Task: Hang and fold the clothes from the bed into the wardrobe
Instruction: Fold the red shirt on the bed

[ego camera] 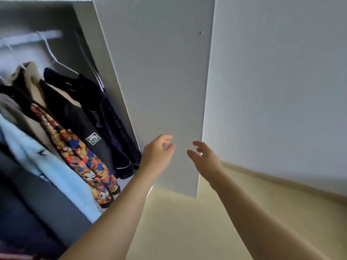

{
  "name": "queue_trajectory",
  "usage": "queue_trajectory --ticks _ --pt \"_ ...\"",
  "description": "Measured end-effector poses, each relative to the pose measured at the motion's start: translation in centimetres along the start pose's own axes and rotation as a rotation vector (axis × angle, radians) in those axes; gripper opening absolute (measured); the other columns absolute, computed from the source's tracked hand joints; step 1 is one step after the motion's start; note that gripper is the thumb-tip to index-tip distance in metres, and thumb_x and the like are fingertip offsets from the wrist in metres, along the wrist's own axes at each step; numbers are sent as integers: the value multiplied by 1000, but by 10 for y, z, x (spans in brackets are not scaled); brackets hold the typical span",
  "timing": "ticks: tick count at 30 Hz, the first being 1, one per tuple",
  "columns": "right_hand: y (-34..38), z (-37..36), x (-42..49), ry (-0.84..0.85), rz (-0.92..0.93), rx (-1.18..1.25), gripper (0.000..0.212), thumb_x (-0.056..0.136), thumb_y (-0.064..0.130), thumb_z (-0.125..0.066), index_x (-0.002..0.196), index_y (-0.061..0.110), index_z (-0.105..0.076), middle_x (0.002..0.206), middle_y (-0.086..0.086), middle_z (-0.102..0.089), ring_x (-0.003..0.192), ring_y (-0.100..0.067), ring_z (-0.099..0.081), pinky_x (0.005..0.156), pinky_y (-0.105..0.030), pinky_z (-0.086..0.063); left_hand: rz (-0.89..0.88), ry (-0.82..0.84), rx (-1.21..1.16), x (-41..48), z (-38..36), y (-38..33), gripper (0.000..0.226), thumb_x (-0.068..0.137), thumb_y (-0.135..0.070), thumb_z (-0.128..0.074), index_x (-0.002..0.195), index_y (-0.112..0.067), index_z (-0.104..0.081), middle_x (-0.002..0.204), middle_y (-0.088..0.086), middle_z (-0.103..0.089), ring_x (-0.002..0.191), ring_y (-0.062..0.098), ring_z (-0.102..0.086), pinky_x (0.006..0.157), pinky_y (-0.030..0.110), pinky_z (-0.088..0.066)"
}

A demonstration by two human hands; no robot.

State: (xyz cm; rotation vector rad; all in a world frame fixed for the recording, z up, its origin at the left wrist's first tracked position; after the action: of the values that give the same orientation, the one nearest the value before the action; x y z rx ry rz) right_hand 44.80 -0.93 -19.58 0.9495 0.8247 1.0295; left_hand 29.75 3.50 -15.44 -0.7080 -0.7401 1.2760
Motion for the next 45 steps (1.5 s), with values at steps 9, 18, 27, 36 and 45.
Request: queue_trajectory --ticks 9,18,27,36,45 --pt "-178 193 -165 -449 -391 111 40 92 27 -53 131 18 -49 130 -9 -55 113 -25 -54 86 -27 -41 -76 529 -49 -142 -238 -72 20 87 -28 -55 105 -28 -63 96 -11 -61 82 3 -57 59 10 -42" --pt "-326 347 -403 -794 -662 271 39 91 31 -53 128 19 -51 120 -3 -58 102 -19 -55 78 -24 -39 -203 951 26 -383 -426 -168 19 87 -22 -58 105 -21 -66 104 1 -67 100 17 -60 82 22 -42" --pt "-419 432 -569 -1156 -793 503 34 90 28 -54 123 17 -54 98 4 -53 86 -13 -51 66 -24 -37 -364 1339 78 -560 -549 -243 10 89 -21 -55 95 -29 -57 91 -3 -60 88 16 -56 76 23 -44" --pt "-488 531 -612 -1407 -824 650 30 91 24 -54 118 11 -56 80 4 -54 62 -6 -45 52 -19 -31 -483 1524 132 -631 -674 -322 11 90 -21 -54 99 -26 -59 99 2 -64 102 20 -60 91 31 -46" --pt "-552 656 -639 -1599 -883 783 28 93 15 -52 119 4 -53 78 4 -47 63 -5 -41 53 -17 -29 -643 1713 259 -688 -815 -425 21 92 -21 -49 111 -20 -59 96 1 -59 83 14 -54 64 24 -42"
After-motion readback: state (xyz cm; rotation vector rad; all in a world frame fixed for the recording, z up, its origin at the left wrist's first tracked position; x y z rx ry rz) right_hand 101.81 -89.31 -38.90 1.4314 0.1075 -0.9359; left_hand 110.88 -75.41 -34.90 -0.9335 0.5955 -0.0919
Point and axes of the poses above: each hand's wrist, its own x-axis towards the middle knuckle, its own z-axis out of the back of the hand, y = z × x, the point moved 8 cm from there along x, towards the middle knuckle
